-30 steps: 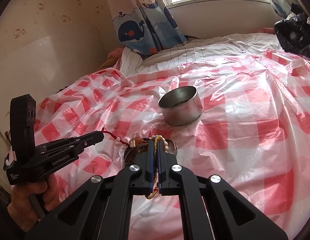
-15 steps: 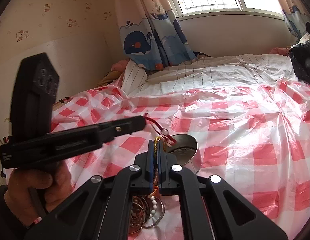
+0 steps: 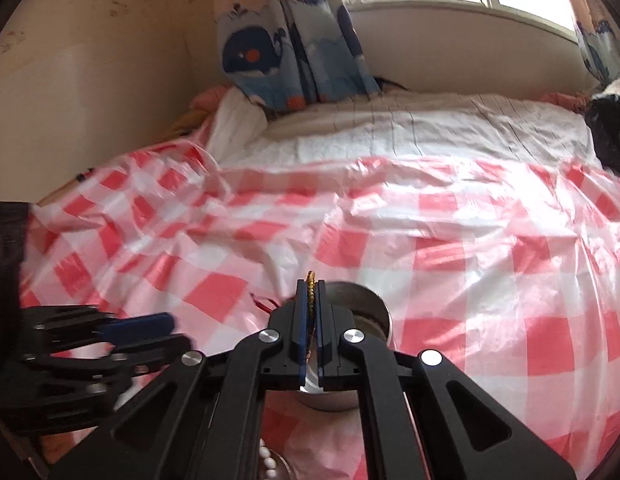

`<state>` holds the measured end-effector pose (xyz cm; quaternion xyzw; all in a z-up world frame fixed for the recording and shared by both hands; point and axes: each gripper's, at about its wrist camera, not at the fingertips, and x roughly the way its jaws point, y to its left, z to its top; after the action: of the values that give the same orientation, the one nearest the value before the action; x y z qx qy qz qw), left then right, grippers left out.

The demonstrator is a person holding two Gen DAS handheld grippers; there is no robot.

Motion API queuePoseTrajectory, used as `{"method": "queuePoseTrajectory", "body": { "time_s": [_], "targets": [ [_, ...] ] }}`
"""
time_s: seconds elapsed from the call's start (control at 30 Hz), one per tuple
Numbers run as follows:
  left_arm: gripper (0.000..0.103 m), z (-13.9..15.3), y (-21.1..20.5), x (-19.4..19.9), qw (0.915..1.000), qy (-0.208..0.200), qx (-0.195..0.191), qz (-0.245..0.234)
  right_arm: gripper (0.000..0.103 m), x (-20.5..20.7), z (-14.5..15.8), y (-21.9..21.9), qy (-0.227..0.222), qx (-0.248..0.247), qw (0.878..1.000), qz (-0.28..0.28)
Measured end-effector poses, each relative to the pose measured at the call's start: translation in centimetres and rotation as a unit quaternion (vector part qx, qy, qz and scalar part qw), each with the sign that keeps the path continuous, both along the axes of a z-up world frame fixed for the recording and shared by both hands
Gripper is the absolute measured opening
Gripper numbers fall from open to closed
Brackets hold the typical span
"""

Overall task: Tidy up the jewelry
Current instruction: 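Lift the red cord necklace with the left tool and drop it into the silver tin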

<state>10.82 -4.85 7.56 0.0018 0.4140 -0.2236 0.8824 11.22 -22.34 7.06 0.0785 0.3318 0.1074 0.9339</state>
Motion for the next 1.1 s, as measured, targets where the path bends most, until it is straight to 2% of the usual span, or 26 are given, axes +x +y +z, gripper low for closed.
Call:
{"method": "queuePoseTrajectory", "body": {
  "time_s": [0.07,0.13,0.17,0.2,0.23,0.33,0.37,0.4,0.43,0.47,0.53,0.6,0.67,0.77,0.8,0.87,0.97,1.1],
  "targets": [
    [0.029,-0.6,0.9,-1.3,1.0,0.007,0.0,0.002,0.004,-0.3,-1.1,-1.0,0.022,0.0,1.0,-0.022],
    [0.03,-1.2,1.5,-2.1,0.9999,0.016,-0.001,0.005,0.006,-1.5,-1.1,-2.4,0.026,0.009,0.999,-0.041],
    [0.03,-1.3,1.5,-2.1,0.9998,0.018,-0.001,0.003,0.017,-2.1,-1.0,-3.0,0.027,0.018,0.998,-0.047],
    [0.03,-1.4,1.4,-2.0,0.9999,0.015,0.001,0.004,0.034,-3.0,-0.8,-3.7,0.026,0.029,0.998,-0.054],
    [0.03,-1.3,1.3,-1.9,0.9999,0.01,0.001,0.007,0.037,-4.1,-0.7,-4.2,0.022,0.039,0.997,-0.057],
    [0.035,-0.5,0.0,0.1,0.9997,0.012,-0.022,0.004,0.038,-6.1,-0.7,-4.4,0.027,0.061,0.996,-0.053],
    [0.041,-0.3,-0.6,1.0,0.999,0.021,-0.038,-0.002,0.041,-6.4,-1.0,-4.5,0.031,0.073,0.996,-0.052],
    [0.043,-0.7,-0.8,2.6,0.9954,0.051,-0.082,-0.006,0.042,-6.4,-1.0,-4.4,0.034,0.081,0.995,-0.05],
    [0.044,-1.4,-0.7,4.0,0.988,0.086,-0.129,0.001,0.042,-6.2,-0.9,-4.4,0.035,0.087,0.995,-0.047],
    [0.045,-2.3,-0.6,5.4,0.9799,0.119,-0.159,0.023,0.042,-6.1,-0.9,-4.3,0.035,0.091,0.994,-0.044],
    [0.045,-3.7,-0.6,7.2,0.9706,0.147,-0.183,0.052,0.043,-6.0,-0.9,-4.1,0.035,0.093,0.994,-0.039],
    [0.045,-4.5,-1.0,8.1,0.9688,0.152,-0.182,0.073,0.043,-5.8,-1.1,-4.1,0.042,0.097,0.994,-0.036],
    [0.043,-5.0,-1.6,8.7,0.9727,0.143,-0.161,0.086,0.043,-5.7,-1.4,-4.0,0.053,0.106,0.992,-0.032],
    [0.023,-4.6,-2.7,9.3,0.982,0.11,-0.121,0.094,0.043,-5.8,-1.5,-3.9,0.057,0.109,0.992,-0.028],
    [0.019,-4.4,-2.8,9.6,0.9832,0.104,-0.118,0.094,0.043,-5.9,-1.4,-3.8,0.056,0.111,0.992,-0.026],
    [0.003,-3.7,-3.3,9.9,0.9873,0.087,-0.104,0.083,0.043,-5.9,-1.3,-3.6,0.055,0.112,0.992,-0.024],
    [0.003,-2.2,-4.3,9.7,0.992,0.068,-0.094,0.05,0.044,-6.0,-1.3,-3.8,0.054,0.115,0.992,-0.025],
    [0.003,-0.6,-5.0,8.4,0.991,0.066,-0.116,0.003,0.044,-5.9,-1.2,-4.0,0.057,0.118,0.991,-0.029]
  ]
}}
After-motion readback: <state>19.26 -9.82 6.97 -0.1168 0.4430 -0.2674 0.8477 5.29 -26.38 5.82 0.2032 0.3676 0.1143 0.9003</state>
